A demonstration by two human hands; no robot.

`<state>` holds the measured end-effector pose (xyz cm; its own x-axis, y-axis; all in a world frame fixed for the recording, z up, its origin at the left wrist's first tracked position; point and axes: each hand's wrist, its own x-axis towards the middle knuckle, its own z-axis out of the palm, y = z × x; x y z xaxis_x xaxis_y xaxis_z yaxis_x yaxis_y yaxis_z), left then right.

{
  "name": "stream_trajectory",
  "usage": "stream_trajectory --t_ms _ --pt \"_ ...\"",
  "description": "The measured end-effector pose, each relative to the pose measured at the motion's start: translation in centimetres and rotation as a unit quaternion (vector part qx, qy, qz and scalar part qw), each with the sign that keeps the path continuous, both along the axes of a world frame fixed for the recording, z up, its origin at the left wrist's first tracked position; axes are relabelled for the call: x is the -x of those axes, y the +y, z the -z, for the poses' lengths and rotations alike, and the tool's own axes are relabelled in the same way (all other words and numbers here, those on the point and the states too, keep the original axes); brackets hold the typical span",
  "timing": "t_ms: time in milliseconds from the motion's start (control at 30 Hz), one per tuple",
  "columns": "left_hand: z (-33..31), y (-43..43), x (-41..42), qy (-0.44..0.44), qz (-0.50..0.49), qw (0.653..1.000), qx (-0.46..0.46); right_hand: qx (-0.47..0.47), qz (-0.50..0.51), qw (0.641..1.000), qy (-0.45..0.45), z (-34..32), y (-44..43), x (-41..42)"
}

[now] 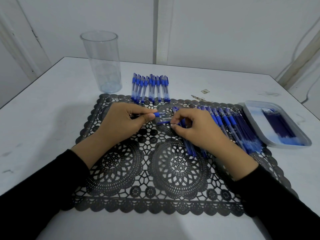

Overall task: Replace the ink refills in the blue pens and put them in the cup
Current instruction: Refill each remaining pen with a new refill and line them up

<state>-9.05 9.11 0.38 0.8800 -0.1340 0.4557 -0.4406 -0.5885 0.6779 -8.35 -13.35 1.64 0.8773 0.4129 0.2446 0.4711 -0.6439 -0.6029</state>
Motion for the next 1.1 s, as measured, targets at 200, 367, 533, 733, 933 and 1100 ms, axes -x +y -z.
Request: stream_trajectory --t_ms 200,367,533,733,933,1100 --pt "0.0 0.0 0.0 0.007 -0.003 1.0 0.001 0.035 0.011 0.999 -0.035 0.3 0.2 -0.3" --pt "-0.1 -0.1 0.1 0.006 0.0 1.0 0.003 0.041 0.02 0.999 -0.028 0.2 0.1 -0.3" --pt "-0.1 -0.3 0.3 0.008 0.007 1.0 0.023 -0.066 0.048 0.997 0.013 -0.8 -0.7 -0.1" --pt "-0.2 -0.8 0.5 -0.009 0.023 0.999 0.029 -0.169 0.021 0.983 0.071 -0.7 0.3 0.4" --pt "-0.2 -0.6 0.6 -0.002 0.014 0.999 0.038 -0.206 0.021 0.975 0.075 -0.9 -0.4 0.1" --pt "-0.1 -0.5 0.5 -0.007 0.02 0.999 0.044 -0.252 0.016 0.962 0.105 -1.2 -0.6 0.2"
